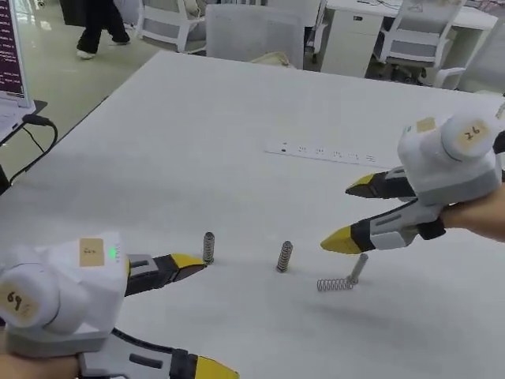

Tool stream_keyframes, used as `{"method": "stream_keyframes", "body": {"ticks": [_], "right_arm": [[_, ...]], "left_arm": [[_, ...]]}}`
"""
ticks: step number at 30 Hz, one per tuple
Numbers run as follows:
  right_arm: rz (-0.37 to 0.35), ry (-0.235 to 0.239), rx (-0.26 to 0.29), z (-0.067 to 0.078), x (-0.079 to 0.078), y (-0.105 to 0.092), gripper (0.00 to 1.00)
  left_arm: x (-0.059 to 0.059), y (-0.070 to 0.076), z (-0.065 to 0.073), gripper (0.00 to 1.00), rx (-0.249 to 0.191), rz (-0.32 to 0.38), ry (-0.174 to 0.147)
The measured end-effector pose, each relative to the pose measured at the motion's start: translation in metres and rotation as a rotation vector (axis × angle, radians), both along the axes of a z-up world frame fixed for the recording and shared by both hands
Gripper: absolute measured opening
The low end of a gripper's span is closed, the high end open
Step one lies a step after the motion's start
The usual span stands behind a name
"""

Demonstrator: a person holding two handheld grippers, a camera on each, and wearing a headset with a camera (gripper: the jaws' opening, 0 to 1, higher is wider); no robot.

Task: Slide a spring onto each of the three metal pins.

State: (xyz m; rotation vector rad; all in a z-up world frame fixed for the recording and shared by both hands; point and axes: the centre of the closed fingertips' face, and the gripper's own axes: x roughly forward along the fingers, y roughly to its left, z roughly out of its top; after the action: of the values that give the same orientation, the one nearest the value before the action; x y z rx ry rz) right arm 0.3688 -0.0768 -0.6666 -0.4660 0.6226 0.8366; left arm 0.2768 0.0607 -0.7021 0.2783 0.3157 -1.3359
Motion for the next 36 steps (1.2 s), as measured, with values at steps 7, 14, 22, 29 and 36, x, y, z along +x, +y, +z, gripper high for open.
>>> {"method": "stream_keyframes", "body": {"ticks": [7,14,22,29,36], "right_arm": [[-0.053,-0.038,0.04,0.013,-0.008,-0.018,0.63],[-0.118,-0.065,0.072,0.02,-0.023,-0.041,0.63],[-0.186,-0.079,0.107,0.019,-0.04,-0.064,0.63],[-0.241,-0.075,0.138,0.012,-0.058,-0.079,0.63],[-0.294,-0.077,0.17,0.006,-0.077,-0.091,0.63]], "left_arm": [[0.0,-0.013,0.003,0.74,0.005,-0.035,-0.003],[-0.003,-0.029,0.006,0.74,0.017,-0.088,-0.009],[-0.001,-0.047,0.006,0.72,0.024,-0.126,-0.008],[0.006,-0.063,0.007,0.71,0.011,-0.128,0.007],[0.011,-0.076,0.003,0.69,0.008,-0.126,0.021]]}}
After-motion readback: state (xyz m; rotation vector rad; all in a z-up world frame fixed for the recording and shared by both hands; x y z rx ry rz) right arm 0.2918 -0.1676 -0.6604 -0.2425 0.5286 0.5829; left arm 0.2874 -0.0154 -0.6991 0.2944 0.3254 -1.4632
